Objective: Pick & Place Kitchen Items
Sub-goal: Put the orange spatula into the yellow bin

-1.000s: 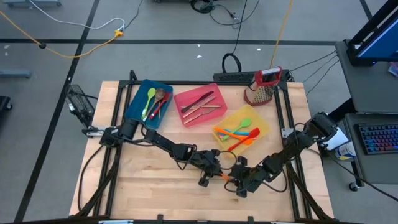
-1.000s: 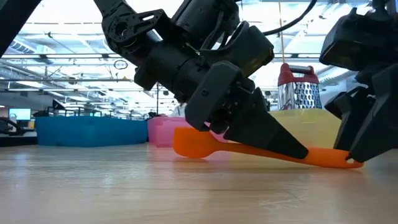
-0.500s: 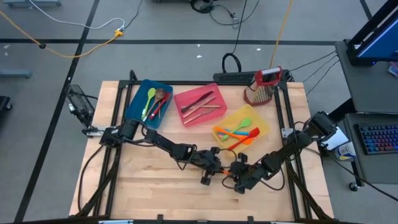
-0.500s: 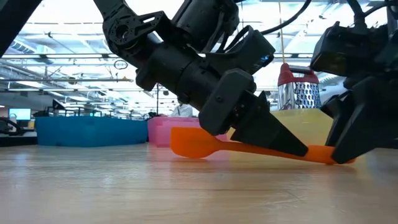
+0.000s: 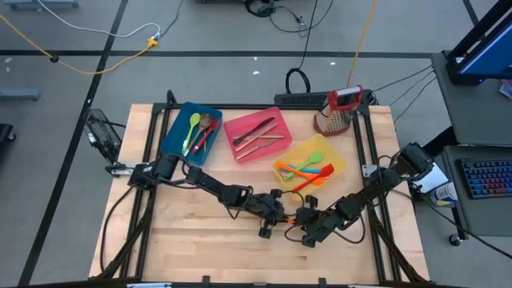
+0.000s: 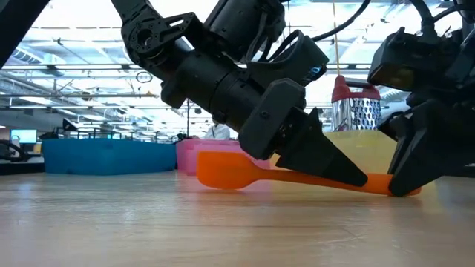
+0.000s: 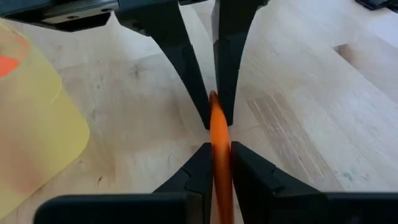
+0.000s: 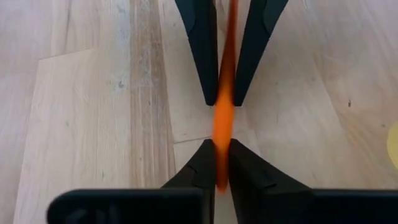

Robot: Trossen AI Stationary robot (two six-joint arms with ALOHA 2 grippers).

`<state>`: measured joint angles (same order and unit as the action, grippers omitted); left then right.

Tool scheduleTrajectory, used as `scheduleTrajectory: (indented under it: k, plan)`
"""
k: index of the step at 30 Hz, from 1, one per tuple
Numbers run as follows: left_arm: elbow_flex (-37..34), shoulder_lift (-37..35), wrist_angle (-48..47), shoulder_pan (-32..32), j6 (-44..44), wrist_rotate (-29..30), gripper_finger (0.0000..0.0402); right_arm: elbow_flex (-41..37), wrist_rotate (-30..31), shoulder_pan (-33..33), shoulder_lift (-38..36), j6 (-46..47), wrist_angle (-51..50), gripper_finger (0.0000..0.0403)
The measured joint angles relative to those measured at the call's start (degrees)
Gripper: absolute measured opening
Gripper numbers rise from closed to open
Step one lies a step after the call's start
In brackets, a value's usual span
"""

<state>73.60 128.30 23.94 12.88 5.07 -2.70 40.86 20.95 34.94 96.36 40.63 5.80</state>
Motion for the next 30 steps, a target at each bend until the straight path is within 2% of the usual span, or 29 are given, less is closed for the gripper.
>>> scheduleTrajectory:
  k: [11, 18, 30]
  plan:
    - [0.07, -7.23, -3.94, -0.15, -1.16, -0.15, 0.0055, -0.08, -1.06, -0.06, -0.58, -0.31, 0.72, 0.0017]
    - [0.09, -14.10, -9.40, -0.17, -0.75, -0.09, 0.0056, -0.11, -2.30, -0.11, -5.44, -1.81, 0.76, 0.0017]
    - [0.11, -23.64, -19.44, -0.15, -0.66, 7.49, 0.0056, -0.09, 0.15, -1.62, -14.14, -6.58, -6.56, 0.0021]
